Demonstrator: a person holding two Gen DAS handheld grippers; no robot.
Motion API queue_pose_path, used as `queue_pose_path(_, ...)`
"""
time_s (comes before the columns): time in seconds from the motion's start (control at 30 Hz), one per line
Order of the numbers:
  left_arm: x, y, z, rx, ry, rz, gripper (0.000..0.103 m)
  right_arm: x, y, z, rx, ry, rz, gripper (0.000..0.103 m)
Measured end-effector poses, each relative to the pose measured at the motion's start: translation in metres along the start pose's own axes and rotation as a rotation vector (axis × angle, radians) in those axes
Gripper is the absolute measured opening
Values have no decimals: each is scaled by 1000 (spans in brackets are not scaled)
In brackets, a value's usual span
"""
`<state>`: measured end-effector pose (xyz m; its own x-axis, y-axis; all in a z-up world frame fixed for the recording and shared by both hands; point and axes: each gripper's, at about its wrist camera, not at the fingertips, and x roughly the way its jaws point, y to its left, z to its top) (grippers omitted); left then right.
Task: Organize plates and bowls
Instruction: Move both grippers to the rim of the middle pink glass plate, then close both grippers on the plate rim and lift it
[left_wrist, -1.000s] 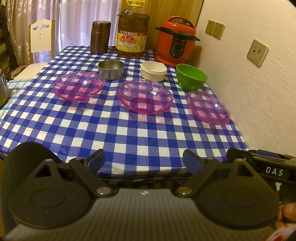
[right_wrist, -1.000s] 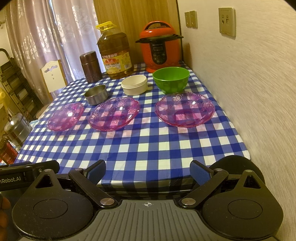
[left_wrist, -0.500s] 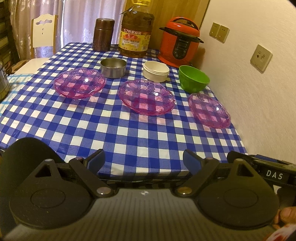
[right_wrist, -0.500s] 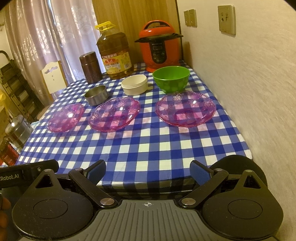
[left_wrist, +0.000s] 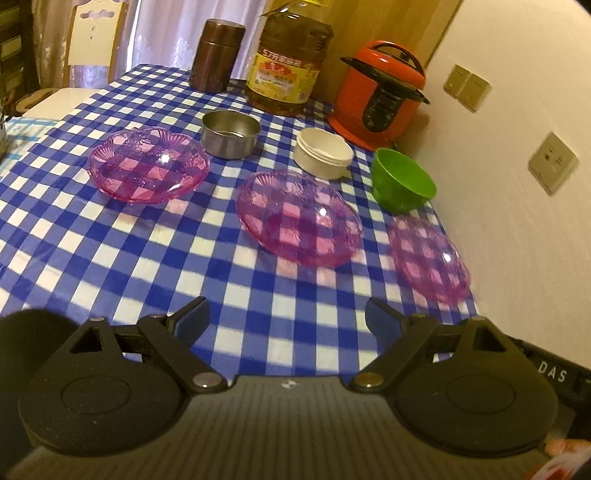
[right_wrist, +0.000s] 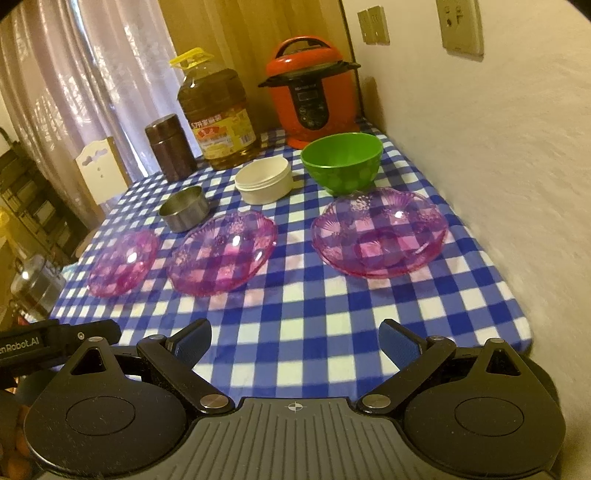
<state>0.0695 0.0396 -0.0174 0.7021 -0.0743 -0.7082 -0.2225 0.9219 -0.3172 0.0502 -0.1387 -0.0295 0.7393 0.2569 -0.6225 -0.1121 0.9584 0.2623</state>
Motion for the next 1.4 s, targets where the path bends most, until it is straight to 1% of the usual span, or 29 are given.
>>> queue_pose_path(0.2,34,16,23,-70,-33,-6,89,39,2,15,44,-8,33,97)
queue_pose_path(0.33,58,27,36,-89,-57,-3,89,67,3,24,79,-13,51,97)
queue_pose_path(0.43,80,33,44,-85,-50,6,89,90,5,28,94,-14,47,97)
queue_pose_path(0.53,102,40,49,-99,-33,11,86,116,3,28,126,-12,78,97)
queue_pose_path(0.57,109,43,51,-109,-31,2,84,123,2,28,134,-10,80,93)
queue_pose_path(0.6,115,46,53,-116,-31,-8,82,130,2,28,140,-10,83,85)
queue_pose_path(0.67,126,50,54,-119,-35,-11,82,144,-1,28,156,-1,83,80)
queue_pose_path(0.7,131,52,54,-118,-38,-10,79,151,-3,27,166,1,80,78)
queue_pose_path(0.73,137,54,55,-121,-39,-12,74,157,-3,26,173,5,74,76)
queue_pose_path(0.8,146,57,55,-139,-29,-24,69,168,-6,26,190,15,81,70)
queue_pose_path(0.83,150,59,56,-147,-28,-36,68,173,-8,26,200,20,86,69)
queue_pose_path(0.9,156,59,57,-140,-35,-50,58,180,-9,25,215,23,90,65)
queue_pose_path(0.93,158,59,57,-133,-39,-56,55,183,-10,25,220,23,95,64)
queue_pose_path(1.0,161,59,58,-128,-45,-65,40,186,-9,25,222,23,103,60)
queue_pose_path(1.03,163,59,58,-125,-46,-61,37,188,-9,25,220,25,104,58)
queue_pose_path(1.1,166,59,58,-114,-52,-58,29,192,-8,24,218,29,107,49)
queue_pose_path(1.13,167,58,58,-108,-53,-54,27,195,-8,25,218,31,108,47)
queue_pose_path(1.17,168,57,58,-100,-51,-49,23,196,-7,25,218,32,107,43)
queue_pose_path(1.23,171,57,57,-90,-45,-41,20,199,-5,26,210,32,104,36)
queue_pose_path(1.27,171,57,56,-87,-43,-36,20,200,-4,26,206,30,101,32)
queue_pose_path(1.3,172,57,56,-83,-42,-33,17,200,-4,26,202,27,97,27)
queue_pose_path(1.33,172,56,55,-80,-42,-25,14,200,-3,26,196,24,94,25)
queue_pose_path(1.4,172,56,55,-70,-40,-19,11,199,-2,26,187,20,97,17)
